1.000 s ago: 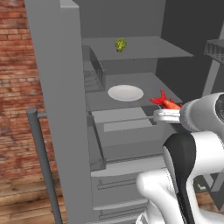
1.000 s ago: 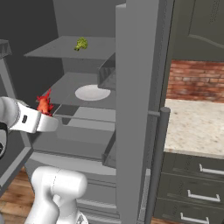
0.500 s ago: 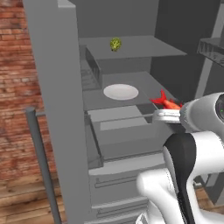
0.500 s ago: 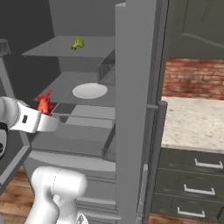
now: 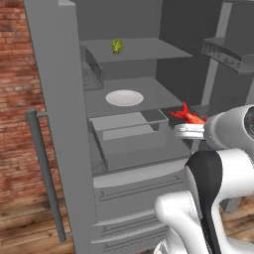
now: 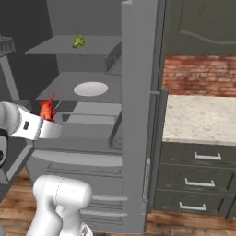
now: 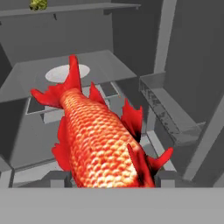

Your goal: Transport the fish from the fridge to the microwave and turn on the microwave.

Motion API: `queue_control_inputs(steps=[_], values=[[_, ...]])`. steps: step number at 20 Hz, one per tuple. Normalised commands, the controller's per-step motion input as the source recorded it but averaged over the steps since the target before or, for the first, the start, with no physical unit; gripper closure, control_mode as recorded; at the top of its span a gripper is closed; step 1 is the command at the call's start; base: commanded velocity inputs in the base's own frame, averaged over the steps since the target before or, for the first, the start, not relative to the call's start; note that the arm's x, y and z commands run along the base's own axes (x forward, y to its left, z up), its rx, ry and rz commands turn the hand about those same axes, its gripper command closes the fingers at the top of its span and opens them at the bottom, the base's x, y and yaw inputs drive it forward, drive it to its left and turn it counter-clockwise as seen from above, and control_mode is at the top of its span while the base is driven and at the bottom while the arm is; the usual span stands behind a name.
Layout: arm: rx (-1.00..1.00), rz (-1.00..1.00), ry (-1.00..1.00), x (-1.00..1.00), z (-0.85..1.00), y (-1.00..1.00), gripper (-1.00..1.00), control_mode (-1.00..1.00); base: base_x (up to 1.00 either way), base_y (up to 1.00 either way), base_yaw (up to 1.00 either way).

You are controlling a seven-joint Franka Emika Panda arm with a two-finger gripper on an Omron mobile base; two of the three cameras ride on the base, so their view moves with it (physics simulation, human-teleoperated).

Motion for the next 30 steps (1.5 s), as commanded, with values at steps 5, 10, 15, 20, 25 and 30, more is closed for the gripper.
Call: queue_control_inputs(steps=[5,10,15,20,25,30], values=[[0.0,0.0,0.0,0.0,0.0,0.0,1.0,1.0,-0.38,0.0,-0.23],[0.0,0.0,0.0,0.0,0.0,0.0,1.0,1.0,-0.38,0.0,-0.24],[0.0,0.0,0.0,0.0,0.0,0.0,1.0,1.0,-0.39,0.0,-0.26],[0.0,0.0,0.0,0.0,0.0,0.0,1.0,1.0,-0.37,0.0,-0.29],[0.0,0.0,0.0,0.0,0.0,0.0,1.0,1.0,-0.36,0.0,-0.33],[0.0,0.0,0.0,0.0,0.0,0.0,1.0,1.0,-0.45,0.0,-0.36]])
